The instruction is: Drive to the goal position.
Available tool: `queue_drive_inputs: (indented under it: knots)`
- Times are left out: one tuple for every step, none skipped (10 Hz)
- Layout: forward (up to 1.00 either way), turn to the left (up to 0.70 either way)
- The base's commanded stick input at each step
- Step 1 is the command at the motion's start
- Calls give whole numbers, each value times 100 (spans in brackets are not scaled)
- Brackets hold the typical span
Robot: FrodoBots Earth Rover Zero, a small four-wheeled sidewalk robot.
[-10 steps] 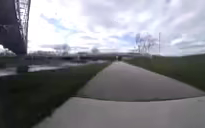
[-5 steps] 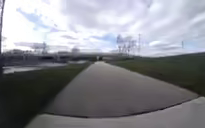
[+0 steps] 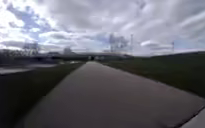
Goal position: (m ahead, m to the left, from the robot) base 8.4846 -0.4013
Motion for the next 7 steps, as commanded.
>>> queue_drive_inputs:
  knots:
    - [100, 8]
    - [100, 17]
    - [100, 18]
    - [100, 13]
    - [100, 3]
    - [100, 0]
    - [100, 0]
